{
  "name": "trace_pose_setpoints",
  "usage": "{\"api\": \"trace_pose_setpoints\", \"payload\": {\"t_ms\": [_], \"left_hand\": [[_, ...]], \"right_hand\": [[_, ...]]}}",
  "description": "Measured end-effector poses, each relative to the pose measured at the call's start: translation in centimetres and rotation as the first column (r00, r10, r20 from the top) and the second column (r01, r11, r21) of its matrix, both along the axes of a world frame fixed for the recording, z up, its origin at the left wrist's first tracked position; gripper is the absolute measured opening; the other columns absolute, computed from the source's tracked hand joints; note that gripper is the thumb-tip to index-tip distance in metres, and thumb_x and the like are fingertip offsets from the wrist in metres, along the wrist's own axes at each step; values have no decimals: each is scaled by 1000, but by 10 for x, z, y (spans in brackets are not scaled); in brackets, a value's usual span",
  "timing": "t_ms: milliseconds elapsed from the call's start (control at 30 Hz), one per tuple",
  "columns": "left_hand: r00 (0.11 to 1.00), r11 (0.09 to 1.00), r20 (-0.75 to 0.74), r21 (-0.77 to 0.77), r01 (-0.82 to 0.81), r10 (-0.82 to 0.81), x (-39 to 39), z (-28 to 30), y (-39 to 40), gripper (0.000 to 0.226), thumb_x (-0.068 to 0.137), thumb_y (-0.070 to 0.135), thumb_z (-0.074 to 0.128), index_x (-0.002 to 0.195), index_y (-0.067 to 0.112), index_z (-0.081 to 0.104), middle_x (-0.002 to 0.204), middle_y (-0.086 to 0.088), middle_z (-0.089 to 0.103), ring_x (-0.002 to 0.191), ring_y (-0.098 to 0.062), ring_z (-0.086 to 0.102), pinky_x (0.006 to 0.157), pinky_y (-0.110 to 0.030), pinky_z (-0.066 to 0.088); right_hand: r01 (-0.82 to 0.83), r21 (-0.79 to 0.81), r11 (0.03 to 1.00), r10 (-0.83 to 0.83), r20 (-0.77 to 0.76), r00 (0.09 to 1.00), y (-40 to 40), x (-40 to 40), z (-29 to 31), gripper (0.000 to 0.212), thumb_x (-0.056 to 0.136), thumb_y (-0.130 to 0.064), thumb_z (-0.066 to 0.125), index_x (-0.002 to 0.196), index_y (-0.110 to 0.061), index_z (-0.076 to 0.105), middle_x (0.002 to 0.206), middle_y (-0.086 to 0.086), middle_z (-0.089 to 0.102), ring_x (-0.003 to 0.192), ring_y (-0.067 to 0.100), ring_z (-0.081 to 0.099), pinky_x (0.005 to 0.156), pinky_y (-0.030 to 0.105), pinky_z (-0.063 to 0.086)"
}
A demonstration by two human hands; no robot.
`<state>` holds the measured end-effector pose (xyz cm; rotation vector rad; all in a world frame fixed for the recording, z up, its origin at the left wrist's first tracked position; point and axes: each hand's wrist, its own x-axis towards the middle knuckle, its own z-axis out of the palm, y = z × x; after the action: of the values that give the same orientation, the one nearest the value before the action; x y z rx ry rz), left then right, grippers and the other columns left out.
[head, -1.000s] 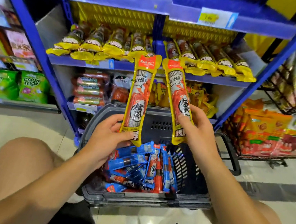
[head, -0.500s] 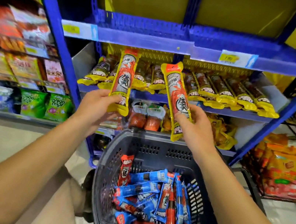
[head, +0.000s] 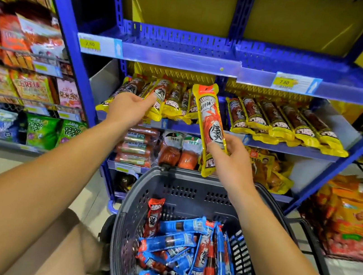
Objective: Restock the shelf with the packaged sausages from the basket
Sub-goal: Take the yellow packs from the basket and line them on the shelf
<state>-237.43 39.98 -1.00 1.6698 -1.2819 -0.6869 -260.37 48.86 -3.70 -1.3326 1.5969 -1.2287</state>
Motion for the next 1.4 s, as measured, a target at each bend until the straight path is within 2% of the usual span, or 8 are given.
{"api": "trace_pose_setpoints", "payload": {"t_ms": [133,200,300,433,667,1033,1233,1400], "left_hand": [[909,972,412,-232,43,58,5,-8,21,52,86,56,56,120,17,62,114,-9,61,108,-29,54,91,-38,40],[773,902,633,-352,248,35,9,-19,31,54,83,48,60,127,18,58,126,-11,53,117,-34,44,98,-43,36],[583,868,813,-291,401,3,14,-29,25,53,82,36,69,131,19,57,135,-12,50,122,-37,41,101,-53,39],[596,890,803,-282,357,15,15,-25,5,46,88,27,66,132,17,56,131,-9,56,120,-36,46,100,-51,39],[611,909,791,-257,329,3,7,-22,-21,44,93,30,60,134,17,54,131,-7,59,122,-34,46,103,-48,36],[564,943,825,-150,298,-47,0,-18,-29,59,88,38,57,141,16,44,129,-5,58,122,-33,45,104,-49,35],[502,892,852,-105,439,-146,-34,-10,2,68,90,49,53,149,21,33,154,-5,35,143,-29,26,117,-51,19],[478,809,849,-109,577,-226,-83,-8,24,71,89,61,39,150,25,31,157,-3,30,146,-27,20,118,-52,14]], "right_hand": [[-7,-8,1000,7,18,1000,-4,1,-1,36,91,-35,62,126,-27,55,124,-8,58,95,-11,55,64,16,43],[0,-4,1000,0,32,999,-6,1,-3,38,90,-36,62,126,-28,55,126,-7,59,106,2,58,69,22,46],[2,3,1000,-2,49,999,-7,2,-5,36,88,-38,62,123,-31,56,123,-8,60,113,12,58,80,34,53],[22,15,1000,-23,64,998,-6,0,-7,24,87,-40,63,110,-37,57,119,-12,61,113,15,58,88,44,54],[36,18,999,-37,69,997,-9,0,-11,30,89,-35,64,118,-31,56,122,-8,59,115,10,56,79,30,50],[28,47,998,-32,84,996,-17,2,-13,39,86,-43,64,123,-34,55,123,-10,60,111,12,60,81,39,56],[74,52,996,-81,144,986,0,-17,-14,26,88,-34,64,114,-32,60,111,-7,66,99,15,66,69,35,57],[180,61,982,-187,136,973,17,-57,-9,41,74,-43,66,113,-34,57,111,-5,67,95,16,70,75,48,61]]}}
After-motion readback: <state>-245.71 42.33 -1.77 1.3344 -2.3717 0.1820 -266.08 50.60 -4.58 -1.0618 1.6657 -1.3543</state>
